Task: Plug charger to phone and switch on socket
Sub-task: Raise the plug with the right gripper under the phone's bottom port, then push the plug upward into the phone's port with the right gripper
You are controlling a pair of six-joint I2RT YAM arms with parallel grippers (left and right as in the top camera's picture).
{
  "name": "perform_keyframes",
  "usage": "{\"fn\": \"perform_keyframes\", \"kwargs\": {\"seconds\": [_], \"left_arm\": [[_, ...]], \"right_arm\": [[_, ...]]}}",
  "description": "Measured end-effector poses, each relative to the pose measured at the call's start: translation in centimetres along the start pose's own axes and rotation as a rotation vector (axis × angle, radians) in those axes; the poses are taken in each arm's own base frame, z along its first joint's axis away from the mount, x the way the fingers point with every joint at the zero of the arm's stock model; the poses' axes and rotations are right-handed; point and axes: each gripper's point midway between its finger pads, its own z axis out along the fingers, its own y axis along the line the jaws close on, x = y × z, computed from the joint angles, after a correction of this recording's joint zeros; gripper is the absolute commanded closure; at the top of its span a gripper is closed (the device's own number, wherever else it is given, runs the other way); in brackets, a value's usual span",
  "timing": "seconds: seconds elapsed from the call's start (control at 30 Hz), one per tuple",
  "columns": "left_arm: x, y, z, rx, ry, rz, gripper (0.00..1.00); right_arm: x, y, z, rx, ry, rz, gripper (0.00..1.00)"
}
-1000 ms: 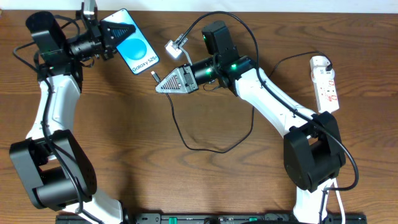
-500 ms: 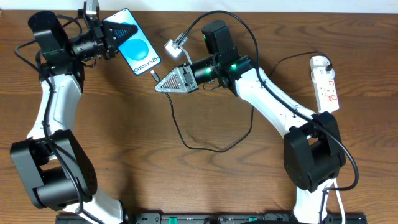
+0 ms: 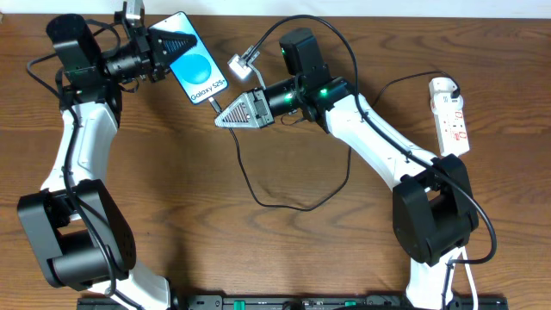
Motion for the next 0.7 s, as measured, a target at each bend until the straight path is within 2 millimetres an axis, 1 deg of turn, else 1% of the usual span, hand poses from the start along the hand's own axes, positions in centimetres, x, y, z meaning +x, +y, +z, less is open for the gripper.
{"fn": "perform_keyframes", "kwargs": {"seconds": [0.2, 0.43, 0.7], "left_arm": [[-0.2, 0.1, 0.0, -0.007, -0.014, 0.001, 0.92], [-0.7, 0.3, -0.3, -0.019, -0.039, 0.0, 0.93], [-0.7, 0.3, -0.2, -0.019, -0.039, 0.001, 0.92]], "right_arm": [[-0.3, -0.4, -0.1, 0.02, -0.014, 0.032, 0.99], [-1.5, 0.1, -0.1, 0.017, -0.047, 0.001, 0.99], [-1.6, 0.0, -0.2, 0.019, -0.049, 0.032, 0.99]]}}
